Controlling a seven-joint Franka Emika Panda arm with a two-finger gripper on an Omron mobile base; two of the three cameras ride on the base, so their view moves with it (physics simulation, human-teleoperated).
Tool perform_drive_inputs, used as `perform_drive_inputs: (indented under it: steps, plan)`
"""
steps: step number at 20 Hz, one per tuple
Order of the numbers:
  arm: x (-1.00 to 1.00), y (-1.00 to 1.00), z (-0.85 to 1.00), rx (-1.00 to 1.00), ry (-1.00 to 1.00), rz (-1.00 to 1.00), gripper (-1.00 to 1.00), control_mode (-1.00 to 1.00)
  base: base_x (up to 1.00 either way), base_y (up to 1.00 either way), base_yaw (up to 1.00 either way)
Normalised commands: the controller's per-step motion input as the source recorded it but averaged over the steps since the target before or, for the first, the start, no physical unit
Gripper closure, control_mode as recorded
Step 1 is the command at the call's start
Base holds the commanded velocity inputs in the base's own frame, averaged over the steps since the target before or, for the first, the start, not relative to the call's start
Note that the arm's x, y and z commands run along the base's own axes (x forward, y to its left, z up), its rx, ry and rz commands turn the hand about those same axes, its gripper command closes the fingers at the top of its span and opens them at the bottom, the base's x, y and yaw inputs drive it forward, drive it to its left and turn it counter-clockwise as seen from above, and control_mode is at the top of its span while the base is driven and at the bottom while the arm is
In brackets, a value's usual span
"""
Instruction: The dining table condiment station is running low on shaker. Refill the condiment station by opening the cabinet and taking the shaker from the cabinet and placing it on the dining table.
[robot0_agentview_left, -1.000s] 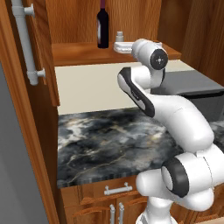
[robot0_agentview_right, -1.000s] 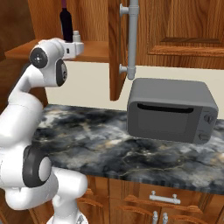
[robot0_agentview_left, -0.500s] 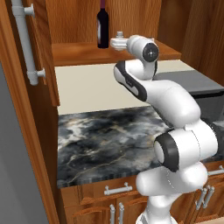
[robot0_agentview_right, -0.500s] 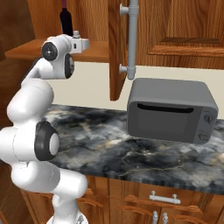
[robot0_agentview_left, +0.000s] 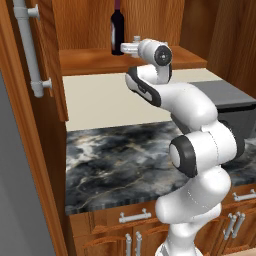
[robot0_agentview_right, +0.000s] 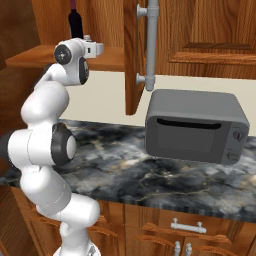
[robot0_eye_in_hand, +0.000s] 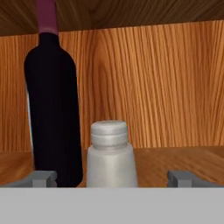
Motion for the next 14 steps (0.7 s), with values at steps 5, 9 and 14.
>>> perform_drive_inputs:
  steps: [5, 9, 14]
  plan:
    - [0.06, 0.09, -0.03, 0.00, 0.00, 0.00, -1.00, -1.00, 0.00, 0.00, 0.00]
    - [0.01, 0.00, 0.00, 0.00, 0.00, 0.00, -1.00, -1.00, 0.00, 0.00, 0.00]
    - [0.06, 0.00, 0.00, 0.00, 0.00, 0.00, -1.00, -1.00, 0.00, 0.00, 0.00]
